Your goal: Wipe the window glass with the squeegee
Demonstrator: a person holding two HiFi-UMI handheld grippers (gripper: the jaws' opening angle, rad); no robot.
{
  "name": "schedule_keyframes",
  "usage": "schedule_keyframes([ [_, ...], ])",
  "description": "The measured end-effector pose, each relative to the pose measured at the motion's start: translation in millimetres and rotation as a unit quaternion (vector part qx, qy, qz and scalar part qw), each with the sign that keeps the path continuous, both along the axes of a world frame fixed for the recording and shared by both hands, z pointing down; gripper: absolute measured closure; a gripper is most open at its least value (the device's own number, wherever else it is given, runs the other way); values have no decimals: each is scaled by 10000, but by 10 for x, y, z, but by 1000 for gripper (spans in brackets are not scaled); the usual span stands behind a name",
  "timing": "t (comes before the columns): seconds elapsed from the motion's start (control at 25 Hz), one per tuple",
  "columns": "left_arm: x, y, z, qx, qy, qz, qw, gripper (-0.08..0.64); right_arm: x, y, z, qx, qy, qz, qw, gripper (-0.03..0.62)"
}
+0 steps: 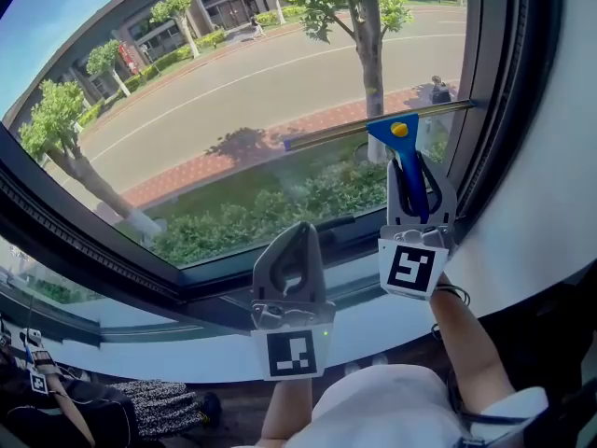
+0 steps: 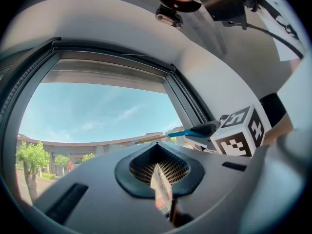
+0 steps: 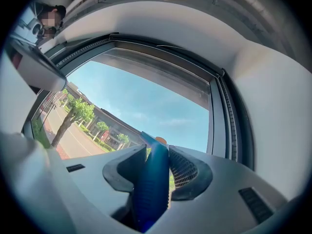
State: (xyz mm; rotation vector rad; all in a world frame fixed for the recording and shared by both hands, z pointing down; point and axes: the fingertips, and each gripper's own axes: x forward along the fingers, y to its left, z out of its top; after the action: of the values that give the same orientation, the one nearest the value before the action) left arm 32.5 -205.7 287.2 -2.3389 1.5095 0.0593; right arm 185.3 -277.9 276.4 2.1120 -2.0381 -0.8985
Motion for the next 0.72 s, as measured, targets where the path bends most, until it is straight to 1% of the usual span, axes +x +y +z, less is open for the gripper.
schedule_keyframes([
  [0.24, 25, 15, 69, -6, -221, 50, 9997, 558, -2, 6, 229, -220, -8, -3, 9998, 443],
  [0.36, 34, 27, 90, -53, -180, 50, 9998, 558, 19, 16, 327, -325, -58, 13, 9995, 443],
  [0.52, 44, 23, 98, -35, -390, 76, 9992, 558, 31, 7, 446, -530, -232, 39, 9983, 443],
  [0.6, 53, 25, 109, -25, -568, 108, 9983, 558, 29, 9, 501, -608, -234, 49, 9979, 443],
  [0.64, 58, 27, 112, -31, -596, 121, 9981, 558, 29, 11, 526, -641, -226, 52, 9977, 443],
  [0.72, 60, 29, 115, -63, -521, 124, 9985, 558, 31, 15, 583, -716, -224, 55, 9972, 443],
])
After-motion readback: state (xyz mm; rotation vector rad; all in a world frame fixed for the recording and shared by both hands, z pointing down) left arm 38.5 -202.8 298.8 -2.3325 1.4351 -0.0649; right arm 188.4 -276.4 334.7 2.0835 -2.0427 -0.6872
